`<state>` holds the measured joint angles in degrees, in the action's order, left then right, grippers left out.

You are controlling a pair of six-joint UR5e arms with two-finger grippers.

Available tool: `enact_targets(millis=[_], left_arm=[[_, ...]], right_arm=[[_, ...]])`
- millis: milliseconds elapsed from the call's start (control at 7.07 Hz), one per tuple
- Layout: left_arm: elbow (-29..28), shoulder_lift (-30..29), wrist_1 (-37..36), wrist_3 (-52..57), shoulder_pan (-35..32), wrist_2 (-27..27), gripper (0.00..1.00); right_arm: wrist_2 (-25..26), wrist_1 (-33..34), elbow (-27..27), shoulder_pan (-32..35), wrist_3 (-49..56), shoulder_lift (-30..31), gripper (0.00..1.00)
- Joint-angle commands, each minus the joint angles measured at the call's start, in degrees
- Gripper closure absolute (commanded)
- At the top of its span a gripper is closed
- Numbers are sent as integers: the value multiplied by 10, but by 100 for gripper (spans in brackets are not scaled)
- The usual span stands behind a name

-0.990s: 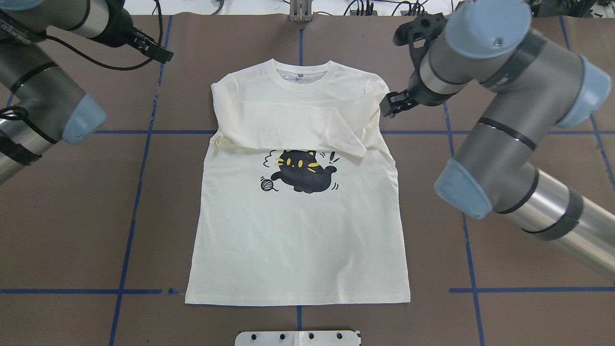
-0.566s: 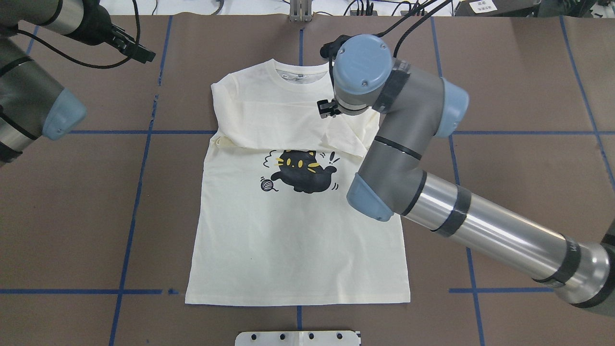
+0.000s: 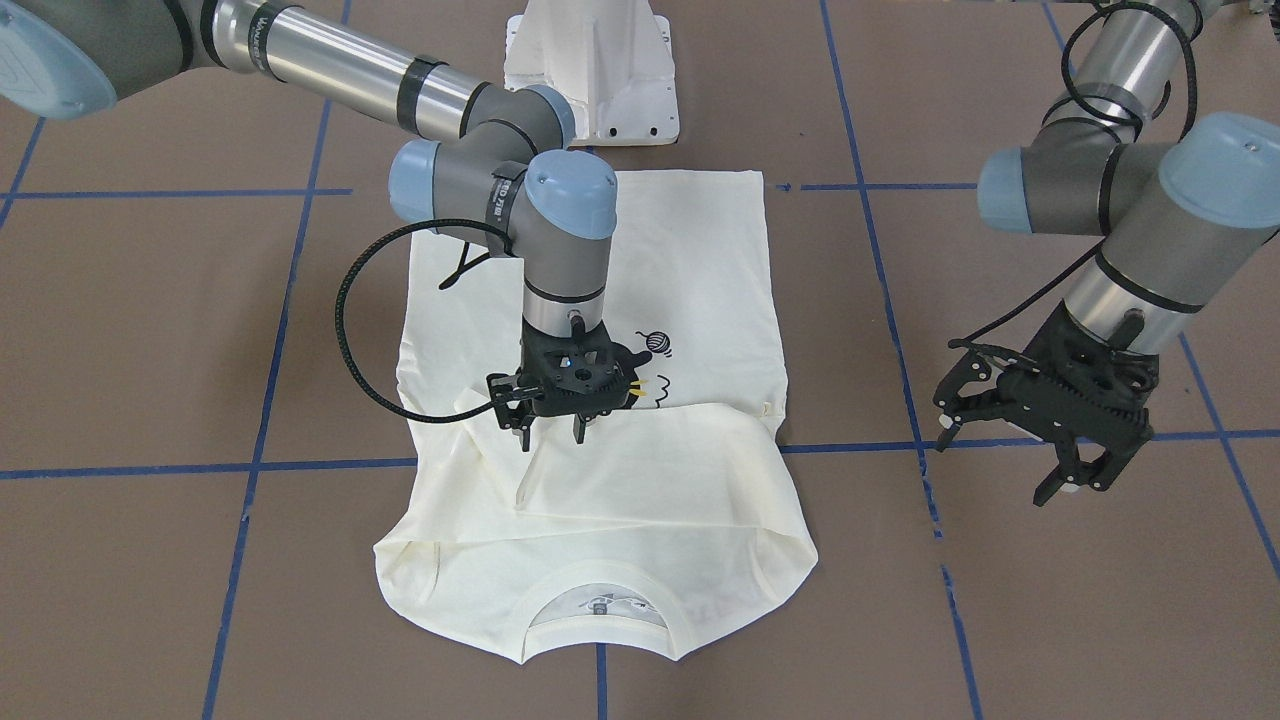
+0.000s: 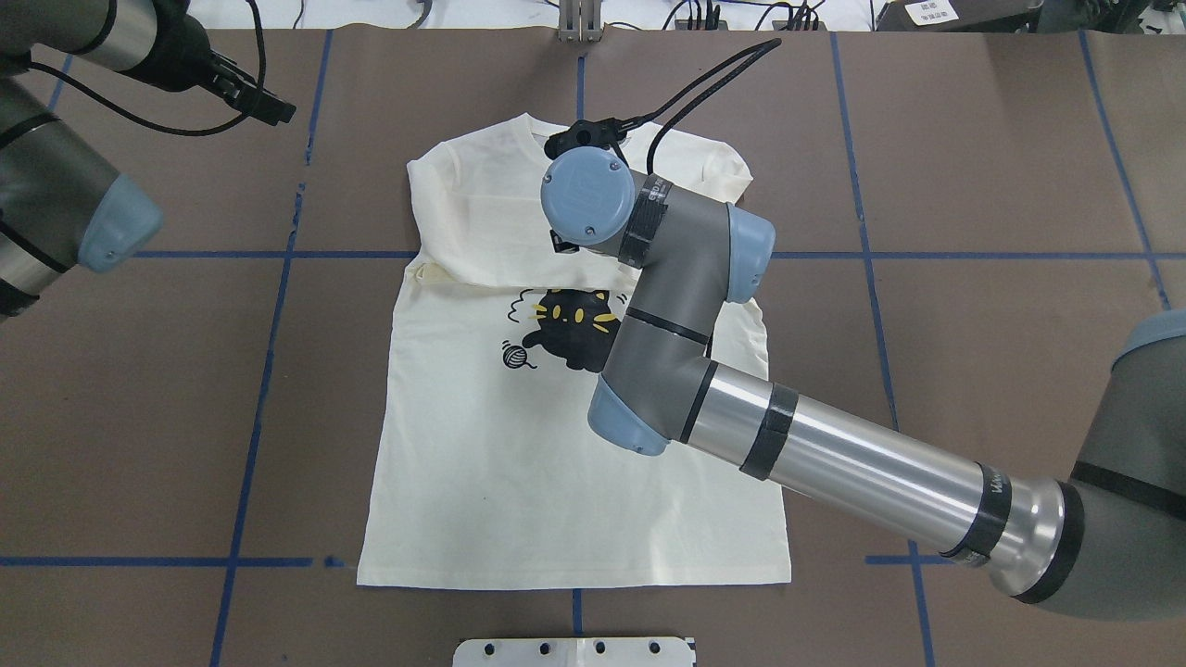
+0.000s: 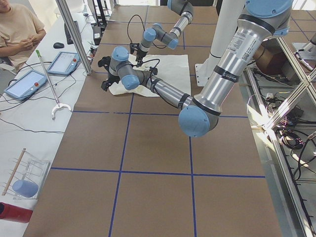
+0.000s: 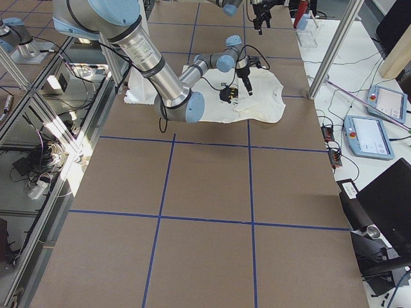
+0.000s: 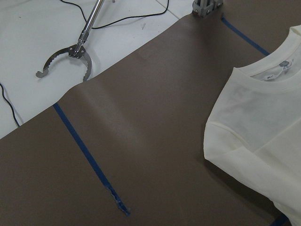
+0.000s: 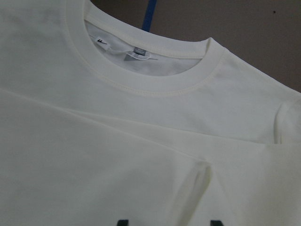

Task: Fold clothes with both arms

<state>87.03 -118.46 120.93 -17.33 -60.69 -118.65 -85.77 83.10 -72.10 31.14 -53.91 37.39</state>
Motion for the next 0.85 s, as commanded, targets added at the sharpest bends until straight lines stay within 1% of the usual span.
enact_targets(millis=[0, 141, 283, 424, 566, 707], left_arm=[[0, 1, 0, -3, 0, 0, 0], [0, 1, 0, -3, 0, 1, 0], [-1, 1, 0, -3, 0, 1, 0], [-1, 1, 1, -3, 0, 1, 0], [-1, 0, 1, -4, 1, 1, 0], [-1, 0, 1, -4, 1, 1, 0]], right_arm=[[31, 1, 15, -14, 10, 2, 49], [35, 3, 15, -17, 17, 7, 51], [44, 4, 15, -20, 22, 7, 55], [46, 7, 15, -20, 37, 8, 69], [46, 21, 13, -20, 52, 8, 93], [53, 26, 10, -18, 86, 8, 100]])
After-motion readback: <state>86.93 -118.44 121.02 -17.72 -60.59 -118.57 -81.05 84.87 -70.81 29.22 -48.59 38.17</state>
